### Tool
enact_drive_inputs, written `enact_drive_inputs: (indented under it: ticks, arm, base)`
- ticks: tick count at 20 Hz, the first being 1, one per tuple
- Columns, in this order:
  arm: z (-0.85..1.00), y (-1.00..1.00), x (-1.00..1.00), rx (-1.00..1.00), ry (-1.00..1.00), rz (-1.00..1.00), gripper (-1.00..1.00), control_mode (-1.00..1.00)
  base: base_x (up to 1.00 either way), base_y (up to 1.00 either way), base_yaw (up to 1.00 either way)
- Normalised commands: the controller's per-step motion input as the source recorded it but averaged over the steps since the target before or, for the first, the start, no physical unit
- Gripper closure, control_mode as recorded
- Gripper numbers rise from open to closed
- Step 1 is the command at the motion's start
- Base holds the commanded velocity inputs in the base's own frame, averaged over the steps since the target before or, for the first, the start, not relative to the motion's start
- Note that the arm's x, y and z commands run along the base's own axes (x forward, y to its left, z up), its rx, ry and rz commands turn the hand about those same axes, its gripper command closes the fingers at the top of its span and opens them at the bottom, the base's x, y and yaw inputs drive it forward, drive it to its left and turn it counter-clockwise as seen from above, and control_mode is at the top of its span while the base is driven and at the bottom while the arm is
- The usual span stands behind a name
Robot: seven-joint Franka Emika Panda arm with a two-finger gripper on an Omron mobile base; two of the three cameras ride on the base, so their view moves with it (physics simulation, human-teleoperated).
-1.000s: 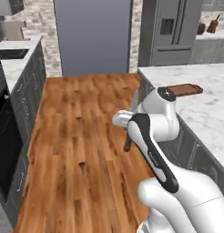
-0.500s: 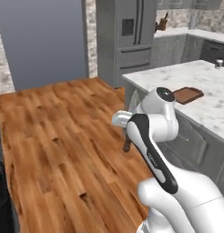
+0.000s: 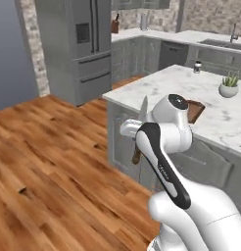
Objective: Open the drawer on the right and place the cutting tools on the cutting board.
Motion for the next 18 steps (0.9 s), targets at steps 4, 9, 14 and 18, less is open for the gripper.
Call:
enact_drive_inputs:
  ticks: [4,9,14,18]
  arm:
    - [0.0,0.0,0.0,0.0,0.0,0.0,1.0,1.0]
    - [0.0,0.0,0.0,0.0,0.0,0.0,1.0,1.0]
    - [0.0,0.0,0.0,0.0,0.0,0.0,1.0,1.0]
    - [0.0,0.0,0.0,0.0,0.0,0.0,1.0,1.0]
  base:
    - [0.79,0.61,-0.59]
    - [0.4,0.86,-0.56]
    - [0.27,0.4,-0.65]
    - [0.09,0.04,-0.66]
